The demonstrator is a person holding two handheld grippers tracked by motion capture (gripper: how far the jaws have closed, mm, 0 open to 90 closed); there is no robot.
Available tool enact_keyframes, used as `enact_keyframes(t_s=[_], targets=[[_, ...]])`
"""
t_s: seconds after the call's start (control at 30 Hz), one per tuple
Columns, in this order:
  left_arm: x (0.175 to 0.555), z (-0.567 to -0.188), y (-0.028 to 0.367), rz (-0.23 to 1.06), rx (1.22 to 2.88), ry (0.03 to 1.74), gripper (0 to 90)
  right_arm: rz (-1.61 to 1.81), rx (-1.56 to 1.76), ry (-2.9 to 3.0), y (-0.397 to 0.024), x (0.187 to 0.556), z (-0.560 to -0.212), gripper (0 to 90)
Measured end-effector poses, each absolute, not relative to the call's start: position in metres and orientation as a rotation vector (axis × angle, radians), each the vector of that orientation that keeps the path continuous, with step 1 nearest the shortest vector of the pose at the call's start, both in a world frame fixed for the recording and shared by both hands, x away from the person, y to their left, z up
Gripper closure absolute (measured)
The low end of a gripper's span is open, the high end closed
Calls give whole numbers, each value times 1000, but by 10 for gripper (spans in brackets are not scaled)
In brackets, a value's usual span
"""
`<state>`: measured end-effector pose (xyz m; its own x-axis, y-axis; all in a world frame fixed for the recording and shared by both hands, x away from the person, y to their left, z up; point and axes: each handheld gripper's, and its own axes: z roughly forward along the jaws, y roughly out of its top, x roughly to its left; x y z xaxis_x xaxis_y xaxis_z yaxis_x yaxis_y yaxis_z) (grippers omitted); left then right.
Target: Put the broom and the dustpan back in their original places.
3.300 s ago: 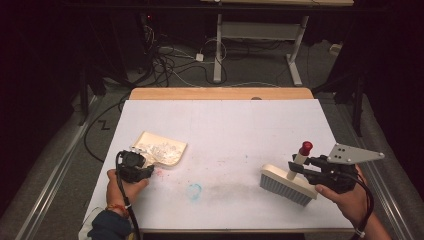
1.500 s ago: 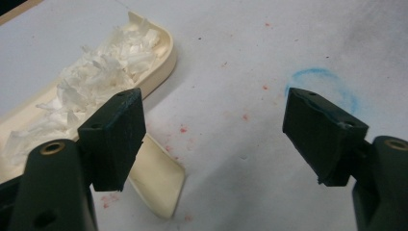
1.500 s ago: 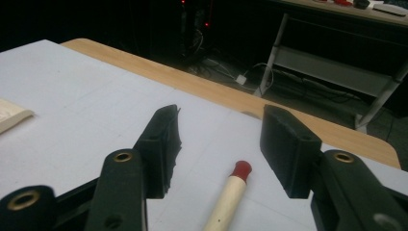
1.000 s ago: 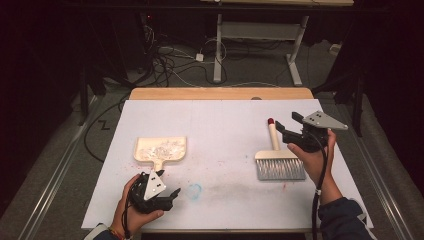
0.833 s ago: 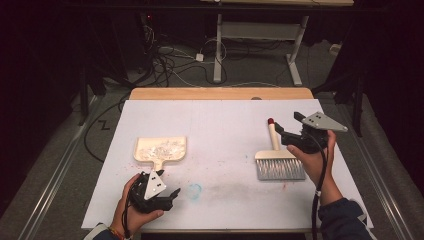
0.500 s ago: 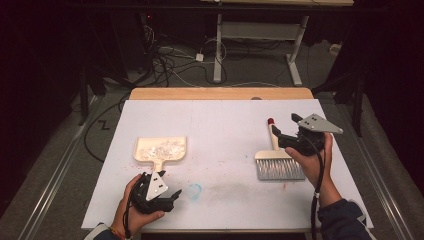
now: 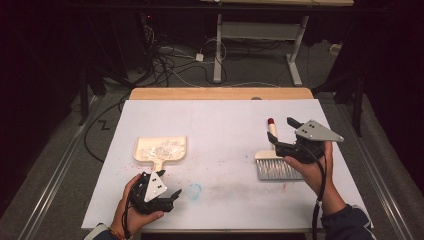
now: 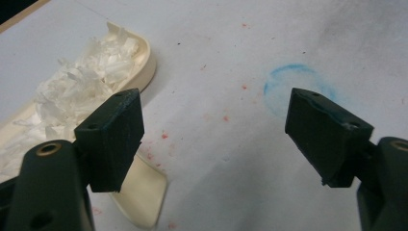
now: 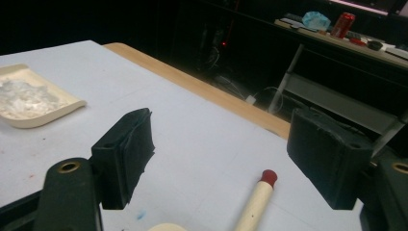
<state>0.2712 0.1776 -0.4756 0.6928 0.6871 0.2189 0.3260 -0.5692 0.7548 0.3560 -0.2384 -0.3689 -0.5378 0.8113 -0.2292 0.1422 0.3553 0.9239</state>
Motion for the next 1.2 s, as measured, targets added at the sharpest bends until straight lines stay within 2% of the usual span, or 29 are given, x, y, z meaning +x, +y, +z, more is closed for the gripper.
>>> enact_keyframes(t_s=[0.43,1.2], targets=[[271,-476,178,652,2206,764,207,1193,776,1947,-233,339,-367,251],[270,-475,179,658,2198,762,208,1162,748,1958,-246,307,-372,247]])
